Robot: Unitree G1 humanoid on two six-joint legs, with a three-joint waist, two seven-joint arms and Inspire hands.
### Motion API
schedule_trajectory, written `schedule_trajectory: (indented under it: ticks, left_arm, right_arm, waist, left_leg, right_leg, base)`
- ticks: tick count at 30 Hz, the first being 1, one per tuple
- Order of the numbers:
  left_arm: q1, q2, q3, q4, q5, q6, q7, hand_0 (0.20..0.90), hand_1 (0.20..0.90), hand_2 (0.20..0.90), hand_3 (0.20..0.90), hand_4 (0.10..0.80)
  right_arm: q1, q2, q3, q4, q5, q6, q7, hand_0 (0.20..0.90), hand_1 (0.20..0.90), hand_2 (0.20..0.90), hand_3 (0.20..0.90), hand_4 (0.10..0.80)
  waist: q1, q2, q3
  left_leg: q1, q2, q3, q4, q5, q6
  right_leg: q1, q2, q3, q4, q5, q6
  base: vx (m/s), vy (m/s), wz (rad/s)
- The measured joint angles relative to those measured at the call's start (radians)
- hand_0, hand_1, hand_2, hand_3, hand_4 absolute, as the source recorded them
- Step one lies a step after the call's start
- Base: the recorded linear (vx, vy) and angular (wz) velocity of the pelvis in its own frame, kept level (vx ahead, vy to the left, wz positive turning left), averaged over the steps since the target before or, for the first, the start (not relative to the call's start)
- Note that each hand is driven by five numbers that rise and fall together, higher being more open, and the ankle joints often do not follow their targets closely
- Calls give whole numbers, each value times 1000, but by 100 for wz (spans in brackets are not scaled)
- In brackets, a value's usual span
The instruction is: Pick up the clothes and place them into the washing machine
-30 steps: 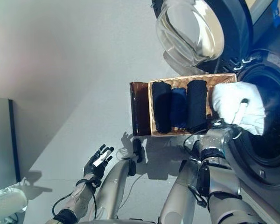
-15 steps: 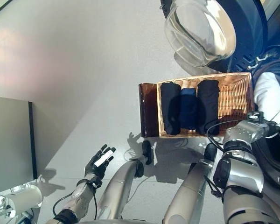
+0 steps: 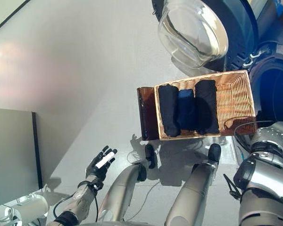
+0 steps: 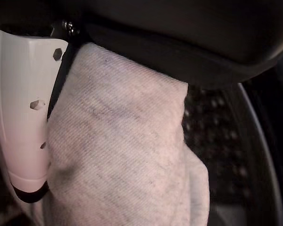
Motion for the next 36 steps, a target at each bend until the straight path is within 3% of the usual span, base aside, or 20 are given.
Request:
schedule_trajectory:
  ticks: [7, 8, 9, 24, 28, 32, 36]
  left_arm:
    - [0, 0, 0, -1, 6, -8, 0, 900, 900, 900, 900, 800]
    - [0, 0, 0, -1, 12, -9, 0, 900, 900, 900, 900, 800]
    - [0, 0, 0, -1, 13, -10, 0, 900, 900, 900, 900, 800]
    - [-1, 0, 0, -3, 17, -15, 2, 900, 900, 900, 900, 800]
    - [-2, 1, 0, -4, 17, -15, 3, 900, 900, 900, 900, 800]
    - [-2, 2, 1, -8, 16, -15, 2, 900, 900, 900, 900, 800]
    - [4, 5, 4, -6, 15, -15, 3, 900, 900, 900, 900, 800]
  right_arm:
    - [0, -12, -3, 10, 0, 0, -26, 200, 200, 200, 200, 300]
    - [0, -12, -2, 11, 0, 0, -26, 455, 455, 455, 455, 482]
    - [0, -12, -2, 12, 0, 0, -26, 900, 900, 900, 900, 800]
    - [-8, -15, 42, 56, -6, 36, -28, 900, 900, 900, 900, 800]
    - [-11, -19, 109, 138, -60, 112, -29, 900, 900, 900, 900, 800]
    - [-2, 22, 130, 140, -68, 143, -22, 900, 900, 900, 900, 800]
    - [49, 151, 155, 104, -81, 132, -18, 900, 900, 900, 900, 800]
  waist:
    - [0, 14, -10]
    - [0, 14, -10]
    - [0, 14, -10]
    - [-8, -12, 7]
    - [-15, -31, 8]
    - [-26, -39, 11]
    - [-36, -73, 8]
  left_leg:
    - [1, 0, 0, -4, 0, 0]
    - [1, 0, 0, -4, 0, 0]
    - [1, 0, 0, -5, 0, 0]
    - [0, 5, -3, 12, -1, -1]
    - [0, 8, -4, 18, -3, -2]
    - [10, 22, -8, 25, -10, -1]
    - [58, 35, -13, 2, -10, -6]
  right_leg:
    - [0, 1, 0, 2, 1, 0]
    - [0, 1, 0, 2, 1, 0]
    - [0, 1, 0, 2, 1, 1]
    - [3, 8, 6, 8, 0, 0]
    - [10, 12, 4, 2, 2, 1]
    - [43, 29, -1, -23, 15, 4]
    - [103, 43, -16, -66, 19, -1]
  base:
    - [0, 0, 0]
    - [0, 0, 0]
    - [-31, -7, 0]
    - [0, 0, 0]
    - [1, 1, -1]
    - [8, -31, -4]
    - [17, -12, -9]
